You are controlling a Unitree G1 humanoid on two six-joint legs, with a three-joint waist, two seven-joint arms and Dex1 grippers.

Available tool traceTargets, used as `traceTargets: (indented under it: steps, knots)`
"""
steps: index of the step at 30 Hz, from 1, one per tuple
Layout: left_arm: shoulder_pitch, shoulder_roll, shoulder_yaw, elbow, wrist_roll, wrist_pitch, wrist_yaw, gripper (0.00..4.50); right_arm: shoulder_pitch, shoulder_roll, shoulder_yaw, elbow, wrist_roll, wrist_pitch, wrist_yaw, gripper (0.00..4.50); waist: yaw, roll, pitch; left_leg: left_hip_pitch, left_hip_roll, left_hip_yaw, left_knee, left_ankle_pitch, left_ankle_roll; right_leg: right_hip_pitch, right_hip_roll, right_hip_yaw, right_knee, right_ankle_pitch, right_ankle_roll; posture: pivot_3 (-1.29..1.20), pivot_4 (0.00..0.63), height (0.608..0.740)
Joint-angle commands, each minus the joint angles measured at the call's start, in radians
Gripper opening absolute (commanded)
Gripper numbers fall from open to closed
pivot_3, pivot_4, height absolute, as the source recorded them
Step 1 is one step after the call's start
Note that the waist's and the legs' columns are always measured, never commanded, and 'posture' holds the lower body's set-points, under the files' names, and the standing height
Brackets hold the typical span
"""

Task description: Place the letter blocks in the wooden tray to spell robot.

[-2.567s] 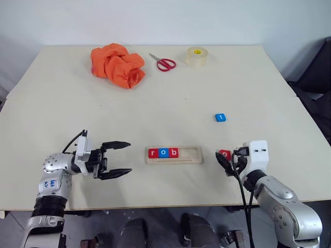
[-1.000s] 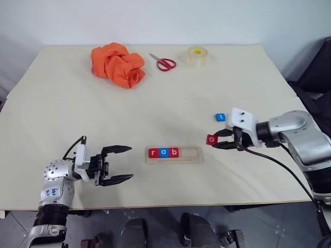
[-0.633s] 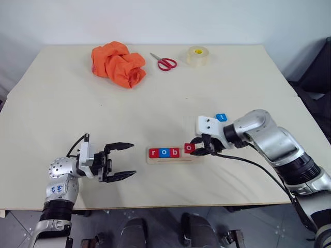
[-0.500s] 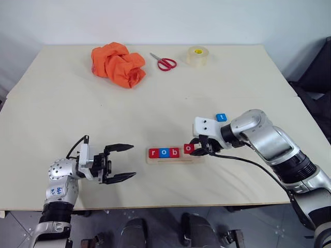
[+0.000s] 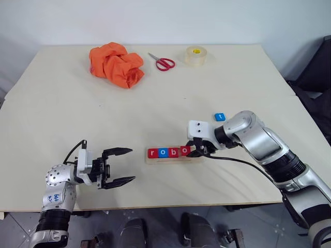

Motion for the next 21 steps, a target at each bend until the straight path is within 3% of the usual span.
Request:
traceTargets:
  steps: [1, 7, 16, 21]
  knots:
    - [0.013, 0.007, 0.019, -0.035, -0.013, -0.004, 0.006, 4.50, -0.018, 0.017, 0.006, -0.002, -0.008, -0.019, 0.008, 1.45, 0.000, 0.000, 0.000, 0.000, 0.000, 0.000, 0.000, 0.000, 0.000, 0.000, 0.000, 0.000, 0.000, 0.000, 0.000, 0.00, 0.150, 0.740]
    - [0.010, 0.010, 0.021, -0.032, -0.011, -0.005, 0.011, 4.50, -0.025, 0.035, 0.018, 0.017, -0.028, -0.038, 0.012, 1.45, -0.004, 0.000, 0.000, 0.000, 0.000, 0.000, 0.000, 0.000, 0.000, 0.000, 0.000, 0.000, 0.000, 0.000, 0.000, 0.00, 0.150, 0.740]
    - [-0.010, 0.016, 0.023, -0.014, -0.011, -0.003, 0.007, 4.50, -0.049, 0.014, -0.036, -0.046, -0.015, 0.021, 0.008, 4.47, -0.019, 0.000, 0.000, 0.000, 0.000, 0.000, 0.000, 0.000, 0.000, 0.000, 0.000, 0.000, 0.000, 0.000, 0.000, 0.00, 0.150, 0.740]
    - [-0.049, 0.016, 0.016, 0.020, -0.005, -0.001, -0.003, 4.50, 0.023, -0.039, -0.128, -0.156, 0.060, 0.084, 0.015, 4.47, -0.016, 0.000, 0.000, 0.000, 0.000, 0.000, 0.000, 0.000, 0.000, 0.000, 0.000, 0.000, 0.000, 0.000, 0.000, 0.00, 0.150, 0.740]
